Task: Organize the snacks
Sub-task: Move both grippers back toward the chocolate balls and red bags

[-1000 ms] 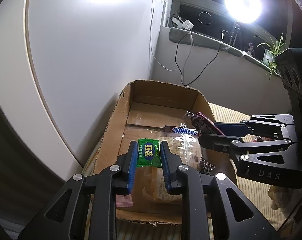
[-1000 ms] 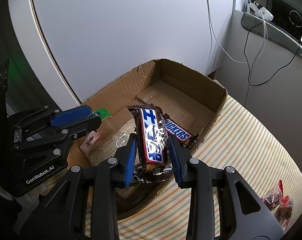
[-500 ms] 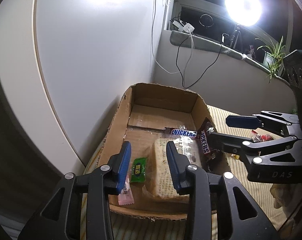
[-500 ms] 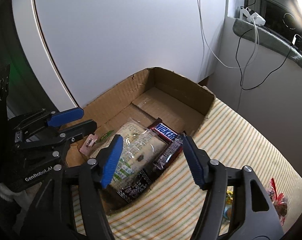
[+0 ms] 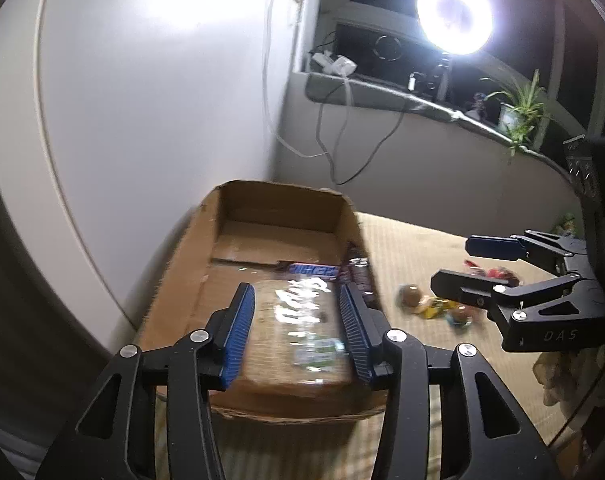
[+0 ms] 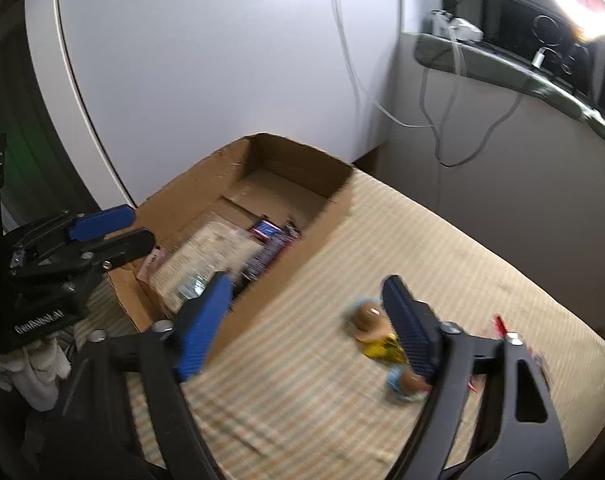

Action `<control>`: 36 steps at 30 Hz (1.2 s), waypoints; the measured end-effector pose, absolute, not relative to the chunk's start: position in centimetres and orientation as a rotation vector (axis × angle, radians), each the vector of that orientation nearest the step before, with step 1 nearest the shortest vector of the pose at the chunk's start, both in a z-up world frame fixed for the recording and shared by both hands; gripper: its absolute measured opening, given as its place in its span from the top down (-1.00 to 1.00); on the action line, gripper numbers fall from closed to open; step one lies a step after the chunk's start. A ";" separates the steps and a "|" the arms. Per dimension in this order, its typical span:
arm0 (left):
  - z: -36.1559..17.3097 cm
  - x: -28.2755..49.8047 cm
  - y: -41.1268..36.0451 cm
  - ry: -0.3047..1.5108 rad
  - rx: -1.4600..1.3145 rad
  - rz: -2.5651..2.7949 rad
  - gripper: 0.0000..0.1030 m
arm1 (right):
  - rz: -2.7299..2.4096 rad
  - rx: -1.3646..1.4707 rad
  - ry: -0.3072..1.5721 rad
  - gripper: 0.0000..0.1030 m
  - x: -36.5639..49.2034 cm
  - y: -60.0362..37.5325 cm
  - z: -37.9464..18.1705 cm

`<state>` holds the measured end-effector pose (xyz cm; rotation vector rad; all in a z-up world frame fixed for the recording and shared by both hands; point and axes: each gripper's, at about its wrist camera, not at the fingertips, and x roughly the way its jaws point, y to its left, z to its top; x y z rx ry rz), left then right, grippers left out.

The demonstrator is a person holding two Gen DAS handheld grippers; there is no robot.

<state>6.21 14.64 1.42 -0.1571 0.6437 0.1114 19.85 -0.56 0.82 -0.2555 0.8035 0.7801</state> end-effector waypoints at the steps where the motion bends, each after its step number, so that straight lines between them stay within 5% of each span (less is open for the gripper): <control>1: 1.5 6.2 14.2 0.642 -0.154 0.103 0.08 | 0.767 -0.247 0.800 -0.65 19.9 -1.5 0.8; 29: -2.3 11.0 1.2 0.774 -0.105 -0.187 0.04 | 0.589 -0.154 0.883 -0.64 23.0 -16.9 -3.3; 36: -3.9 12.7 -0.1 0.825 -0.102 -0.222 0.14 | 0.545 -0.174 0.877 -0.48 24.5 -18.3 -3.9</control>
